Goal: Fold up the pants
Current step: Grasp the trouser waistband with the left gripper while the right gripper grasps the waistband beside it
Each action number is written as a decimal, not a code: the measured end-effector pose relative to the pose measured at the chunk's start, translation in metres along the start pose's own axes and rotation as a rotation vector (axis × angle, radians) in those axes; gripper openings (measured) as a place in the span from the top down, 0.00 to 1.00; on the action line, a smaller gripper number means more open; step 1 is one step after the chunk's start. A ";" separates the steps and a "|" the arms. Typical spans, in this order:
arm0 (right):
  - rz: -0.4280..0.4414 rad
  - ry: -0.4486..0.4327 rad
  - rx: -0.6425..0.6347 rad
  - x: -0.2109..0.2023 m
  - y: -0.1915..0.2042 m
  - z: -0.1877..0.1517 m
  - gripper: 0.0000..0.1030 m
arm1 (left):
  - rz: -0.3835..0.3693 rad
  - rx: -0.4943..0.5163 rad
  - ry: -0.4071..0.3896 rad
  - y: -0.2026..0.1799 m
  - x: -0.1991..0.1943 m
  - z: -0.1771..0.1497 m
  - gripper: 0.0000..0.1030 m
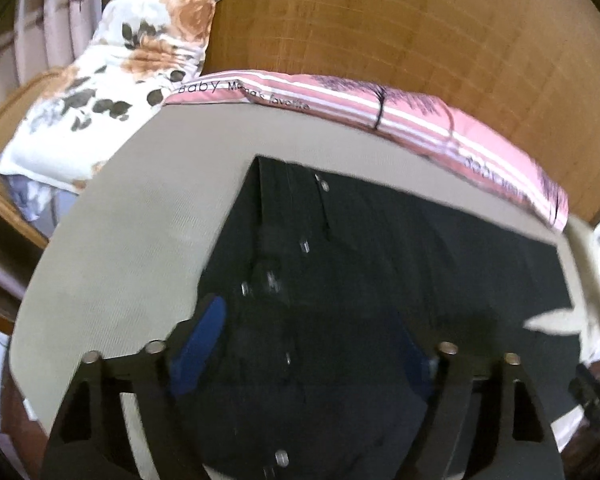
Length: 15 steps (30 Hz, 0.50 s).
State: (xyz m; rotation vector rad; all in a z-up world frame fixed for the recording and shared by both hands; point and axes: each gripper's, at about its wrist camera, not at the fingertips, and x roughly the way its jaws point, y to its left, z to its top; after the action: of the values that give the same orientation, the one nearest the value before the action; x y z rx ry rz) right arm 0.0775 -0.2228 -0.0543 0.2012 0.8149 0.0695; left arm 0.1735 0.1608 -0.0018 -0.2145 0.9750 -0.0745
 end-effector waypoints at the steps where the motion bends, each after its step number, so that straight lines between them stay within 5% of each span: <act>1: 0.017 0.005 0.008 0.007 0.003 0.007 0.00 | -0.031 -0.016 0.004 0.007 0.006 0.010 0.30; 8: 0.105 0.092 0.051 0.051 0.022 0.041 0.00 | -0.198 -0.153 0.071 0.049 0.062 0.067 0.46; 15: 0.110 0.167 0.079 0.091 0.031 0.058 0.00 | -0.312 -0.258 0.165 0.076 0.124 0.095 0.50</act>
State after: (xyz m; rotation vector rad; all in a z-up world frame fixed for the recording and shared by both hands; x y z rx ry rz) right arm 0.1830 -0.1882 -0.0744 0.3181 0.9734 0.1590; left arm 0.3194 0.2296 -0.0676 -0.6055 1.1083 -0.2558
